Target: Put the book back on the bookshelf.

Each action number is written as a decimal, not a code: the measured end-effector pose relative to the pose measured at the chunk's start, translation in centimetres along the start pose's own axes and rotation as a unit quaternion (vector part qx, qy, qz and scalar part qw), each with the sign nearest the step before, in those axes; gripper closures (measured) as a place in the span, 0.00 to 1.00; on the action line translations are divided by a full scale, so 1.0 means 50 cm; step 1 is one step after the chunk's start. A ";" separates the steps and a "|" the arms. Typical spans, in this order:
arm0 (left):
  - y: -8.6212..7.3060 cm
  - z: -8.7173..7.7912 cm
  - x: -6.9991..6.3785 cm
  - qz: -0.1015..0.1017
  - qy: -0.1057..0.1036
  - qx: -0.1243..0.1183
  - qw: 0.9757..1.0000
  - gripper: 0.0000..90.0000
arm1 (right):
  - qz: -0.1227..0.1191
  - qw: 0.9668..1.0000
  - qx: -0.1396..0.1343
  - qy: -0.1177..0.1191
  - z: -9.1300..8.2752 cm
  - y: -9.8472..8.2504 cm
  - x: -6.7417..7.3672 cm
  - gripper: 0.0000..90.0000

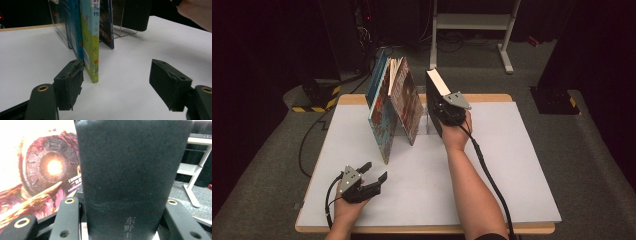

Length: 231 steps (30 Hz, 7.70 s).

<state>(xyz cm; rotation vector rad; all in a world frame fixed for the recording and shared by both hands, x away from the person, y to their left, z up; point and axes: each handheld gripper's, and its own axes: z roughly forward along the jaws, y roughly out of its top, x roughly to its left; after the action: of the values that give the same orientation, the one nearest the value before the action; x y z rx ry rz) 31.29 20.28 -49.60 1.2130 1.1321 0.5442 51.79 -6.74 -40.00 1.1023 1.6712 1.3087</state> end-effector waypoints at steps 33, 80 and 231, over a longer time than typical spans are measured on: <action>-0.001 0.000 0.008 0.002 0.007 0.001 1.000 0.30 | 0.023 1.000 -0.012 0.013 0.003 -0.034 -0.010 0.49; -0.008 0.003 0.007 0.014 0.011 0.012 1.000 0.31 | 0.010 0.998 0.023 0.066 -0.094 -0.092 -0.040 0.56; -0.011 0.006 0.003 0.014 0.006 0.021 1.000 0.31 | 0.020 0.994 0.048 0.097 -0.034 -0.086 0.006 0.48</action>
<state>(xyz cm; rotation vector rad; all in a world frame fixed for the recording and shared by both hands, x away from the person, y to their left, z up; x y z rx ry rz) 31.48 20.09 -50.18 1.2643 1.1434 0.5527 49.32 -7.52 -43.82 1.0966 1.8796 1.4115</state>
